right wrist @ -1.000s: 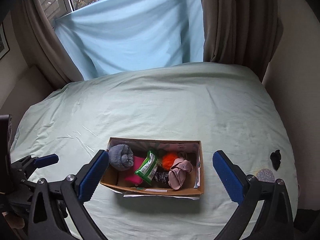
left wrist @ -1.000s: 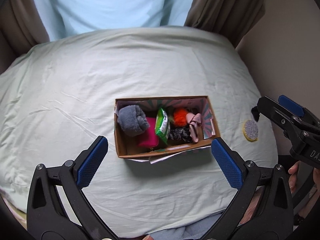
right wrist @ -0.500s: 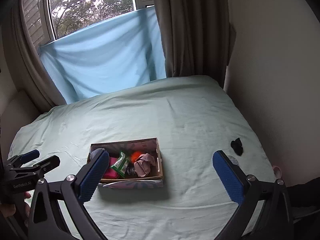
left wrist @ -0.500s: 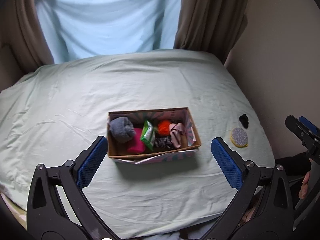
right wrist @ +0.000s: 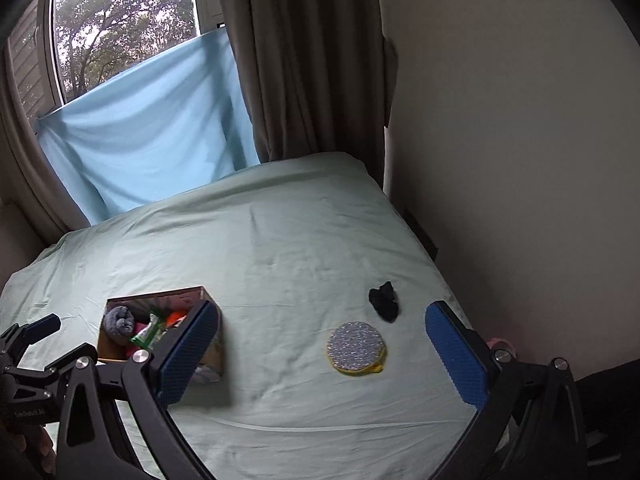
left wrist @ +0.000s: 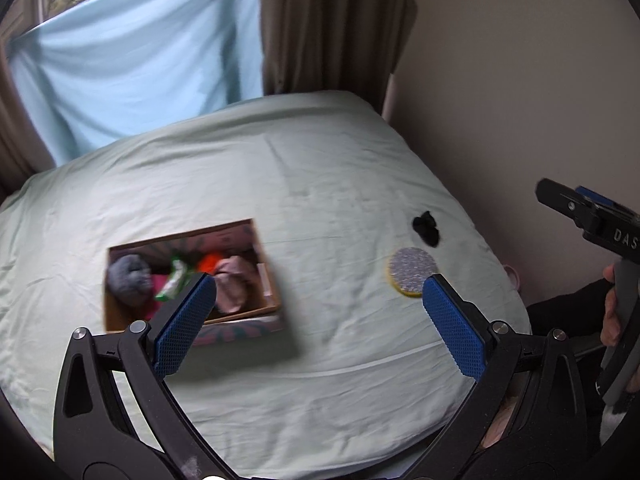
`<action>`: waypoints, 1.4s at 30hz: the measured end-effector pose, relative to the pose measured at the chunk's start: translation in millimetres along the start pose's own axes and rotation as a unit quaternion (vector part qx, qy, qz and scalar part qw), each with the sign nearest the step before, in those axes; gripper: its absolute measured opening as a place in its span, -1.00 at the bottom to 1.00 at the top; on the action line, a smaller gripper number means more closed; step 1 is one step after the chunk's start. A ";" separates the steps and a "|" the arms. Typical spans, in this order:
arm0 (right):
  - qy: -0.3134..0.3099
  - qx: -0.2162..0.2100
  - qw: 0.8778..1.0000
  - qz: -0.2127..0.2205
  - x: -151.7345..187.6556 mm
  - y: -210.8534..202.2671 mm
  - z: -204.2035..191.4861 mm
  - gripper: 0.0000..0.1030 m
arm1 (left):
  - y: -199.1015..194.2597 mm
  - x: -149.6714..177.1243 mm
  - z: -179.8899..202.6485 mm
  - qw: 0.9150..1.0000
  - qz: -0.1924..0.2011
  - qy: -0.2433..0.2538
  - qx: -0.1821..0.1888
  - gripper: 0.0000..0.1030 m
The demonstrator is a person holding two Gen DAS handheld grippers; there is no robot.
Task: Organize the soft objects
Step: 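Lift both tools out of the box and move toward the sponge and black sock, then grasp the glittery silver sponge with the left tool while the right tool grasps the black sock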
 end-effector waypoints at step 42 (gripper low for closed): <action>-0.167 -0.112 0.975 -0.096 88.3 409.4 43.9 0.30 | 409.3 77.5 91.9 0.991 -0.125 0.004 0.044 0.63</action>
Point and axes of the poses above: each gripper's, at about its wrist camera, not at the fingertips, and y roughly the way its jaws point, z to its right, x to its underside, the point moved 4 cm from there along y, roughly the way its jaws point, and after that the axes turned 11 degrees about x, right-handed, at the moved point
